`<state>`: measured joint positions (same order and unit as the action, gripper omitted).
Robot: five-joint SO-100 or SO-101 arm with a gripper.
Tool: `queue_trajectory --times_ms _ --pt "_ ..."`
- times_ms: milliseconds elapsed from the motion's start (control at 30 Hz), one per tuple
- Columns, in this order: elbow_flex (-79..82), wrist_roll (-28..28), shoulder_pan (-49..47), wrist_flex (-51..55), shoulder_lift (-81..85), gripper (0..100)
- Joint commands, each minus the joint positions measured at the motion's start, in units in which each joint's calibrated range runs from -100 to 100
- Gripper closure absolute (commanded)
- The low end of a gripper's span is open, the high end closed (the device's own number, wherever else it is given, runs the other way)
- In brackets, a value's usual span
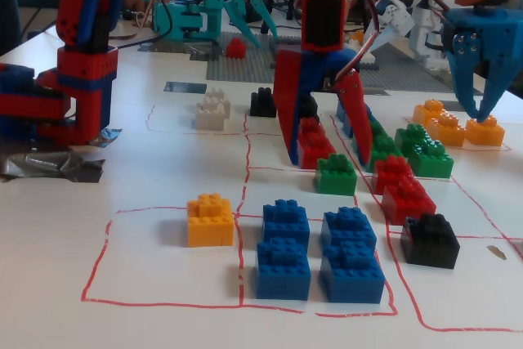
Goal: Grab the block and put it in the grey marker
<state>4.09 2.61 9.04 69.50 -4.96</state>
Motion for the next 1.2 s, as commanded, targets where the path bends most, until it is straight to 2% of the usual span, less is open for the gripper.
queue_trajectory --times_ms 0,733,800,1000,1167 --pt "-5.7 -0.5 -1.0 -0.8 1.5 69" --pt "-13.0 -0.9 -1.7 0.0 -6.2 71" --pt "-13.5 -0.8 -1.9 0.0 -6.8 75" --pt "-14.6 -0.5 -2.4 0.3 -6.8 100" --pt "-15.0 0.0 -2.5 2.6 -4.8 100"
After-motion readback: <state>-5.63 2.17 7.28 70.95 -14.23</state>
